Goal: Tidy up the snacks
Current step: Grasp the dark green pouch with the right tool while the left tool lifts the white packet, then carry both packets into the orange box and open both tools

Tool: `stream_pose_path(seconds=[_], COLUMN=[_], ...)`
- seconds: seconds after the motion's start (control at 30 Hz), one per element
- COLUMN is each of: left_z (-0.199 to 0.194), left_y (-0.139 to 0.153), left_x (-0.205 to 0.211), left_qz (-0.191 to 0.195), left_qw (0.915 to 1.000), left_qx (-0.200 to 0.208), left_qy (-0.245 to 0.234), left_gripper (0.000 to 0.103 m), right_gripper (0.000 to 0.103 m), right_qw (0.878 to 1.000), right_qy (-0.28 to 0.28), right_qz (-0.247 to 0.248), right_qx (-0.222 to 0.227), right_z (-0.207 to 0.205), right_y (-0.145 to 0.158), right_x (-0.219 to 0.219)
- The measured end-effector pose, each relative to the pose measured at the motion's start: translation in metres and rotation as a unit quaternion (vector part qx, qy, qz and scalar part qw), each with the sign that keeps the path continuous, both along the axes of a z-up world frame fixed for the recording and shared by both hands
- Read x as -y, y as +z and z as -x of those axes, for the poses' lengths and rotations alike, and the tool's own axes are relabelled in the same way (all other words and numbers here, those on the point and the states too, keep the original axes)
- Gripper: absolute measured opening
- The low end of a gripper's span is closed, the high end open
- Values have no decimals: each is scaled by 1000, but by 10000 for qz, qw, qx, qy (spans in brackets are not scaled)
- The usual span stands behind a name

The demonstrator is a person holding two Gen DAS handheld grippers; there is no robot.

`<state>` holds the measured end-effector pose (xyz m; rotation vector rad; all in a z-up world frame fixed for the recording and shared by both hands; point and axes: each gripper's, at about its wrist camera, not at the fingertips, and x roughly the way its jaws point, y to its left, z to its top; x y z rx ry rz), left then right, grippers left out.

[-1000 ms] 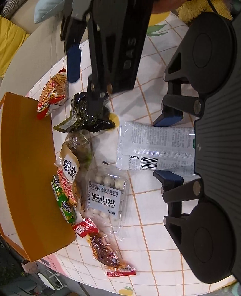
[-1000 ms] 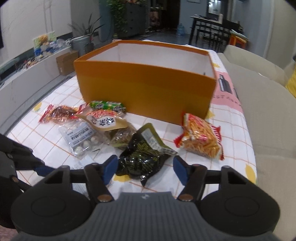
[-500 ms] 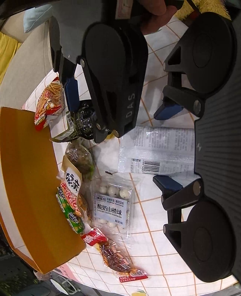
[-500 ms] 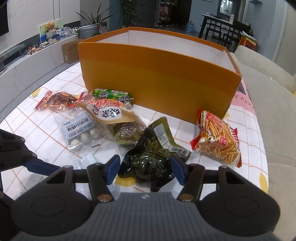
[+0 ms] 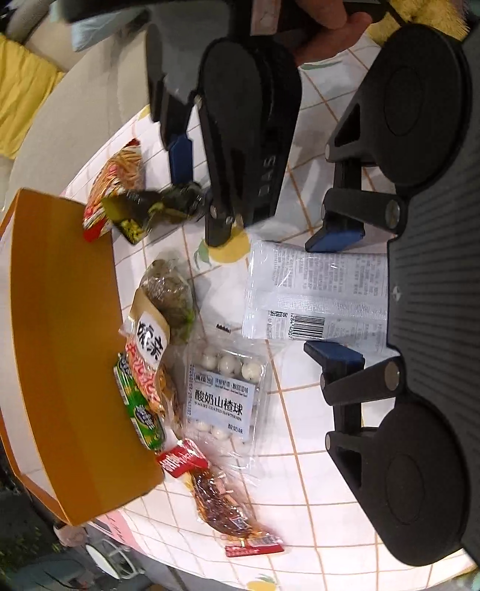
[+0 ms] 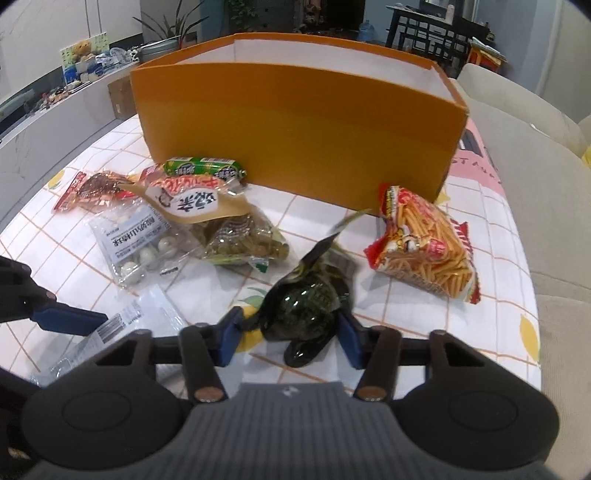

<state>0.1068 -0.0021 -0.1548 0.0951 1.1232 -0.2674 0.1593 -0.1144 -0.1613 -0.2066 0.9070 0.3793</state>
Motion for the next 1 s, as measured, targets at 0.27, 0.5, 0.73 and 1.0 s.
stream_pose_path(seconds=[0.27,0.5,0.73,1.0], left_z=[10,19,6,-48], left_y=[16,50,98,158], left_x=[-2,-9,-19,-30], left_qz=[214,546,646,794], left_qw=[9995,9966,9931,9876], left_qx=[226,544,866,1281], left_qy=[39,291,460,436], left_gripper=[55,55,55,55], right_gripper=[45,45,45,45], right_qw=[9999,9993,9976,9948], right_qy=[-124,-109,75,511], right_qz=[-78,-287,-462,-599], right_qx=[-78,190,517,653], right_z=[10,29,35,-2], right_y=[13,46,90,141], right_x=[18,29,34,33])
